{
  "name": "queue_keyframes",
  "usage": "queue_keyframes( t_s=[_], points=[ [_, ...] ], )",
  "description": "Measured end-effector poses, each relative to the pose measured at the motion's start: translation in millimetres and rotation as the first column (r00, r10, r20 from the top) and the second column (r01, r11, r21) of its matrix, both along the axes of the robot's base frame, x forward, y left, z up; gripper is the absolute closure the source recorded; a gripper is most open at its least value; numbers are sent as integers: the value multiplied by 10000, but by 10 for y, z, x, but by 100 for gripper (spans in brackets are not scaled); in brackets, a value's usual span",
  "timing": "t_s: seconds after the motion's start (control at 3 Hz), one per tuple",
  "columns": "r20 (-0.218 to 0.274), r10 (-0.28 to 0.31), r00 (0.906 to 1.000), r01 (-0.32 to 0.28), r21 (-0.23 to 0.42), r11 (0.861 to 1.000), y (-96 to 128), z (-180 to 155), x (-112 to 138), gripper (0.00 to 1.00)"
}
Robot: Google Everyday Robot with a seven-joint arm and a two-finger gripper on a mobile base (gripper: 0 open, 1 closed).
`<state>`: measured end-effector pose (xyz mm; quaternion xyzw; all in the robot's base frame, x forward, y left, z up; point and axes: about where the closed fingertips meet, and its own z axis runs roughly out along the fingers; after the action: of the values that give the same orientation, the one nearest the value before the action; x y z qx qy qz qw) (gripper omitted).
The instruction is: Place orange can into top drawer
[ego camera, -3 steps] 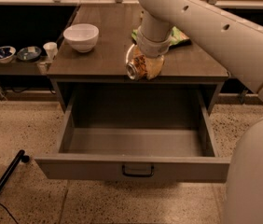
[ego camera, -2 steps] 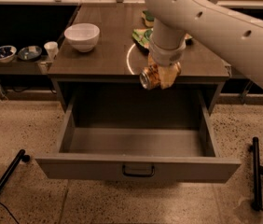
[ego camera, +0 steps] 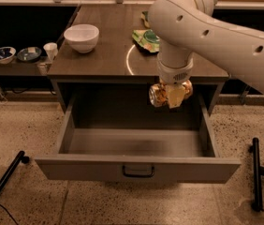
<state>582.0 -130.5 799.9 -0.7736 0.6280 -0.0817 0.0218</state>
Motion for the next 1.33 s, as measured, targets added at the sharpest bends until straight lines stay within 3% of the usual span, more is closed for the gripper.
queue_keyframes(
  t_s=[0.33,0.67,1.0,1.33],
  points=[
    [-59,-241,9997,242,244,9994,6,-80,36,100],
    [-1022,-592,9930,738,1454,9866,402,-830,-19,100],
    [-1423,-828,9864,1151,2367,9647,876,-1473,81,100],
    [-1498,-1296,9802,1737,3364,9255,1121,-1825,138,85]
  ],
)
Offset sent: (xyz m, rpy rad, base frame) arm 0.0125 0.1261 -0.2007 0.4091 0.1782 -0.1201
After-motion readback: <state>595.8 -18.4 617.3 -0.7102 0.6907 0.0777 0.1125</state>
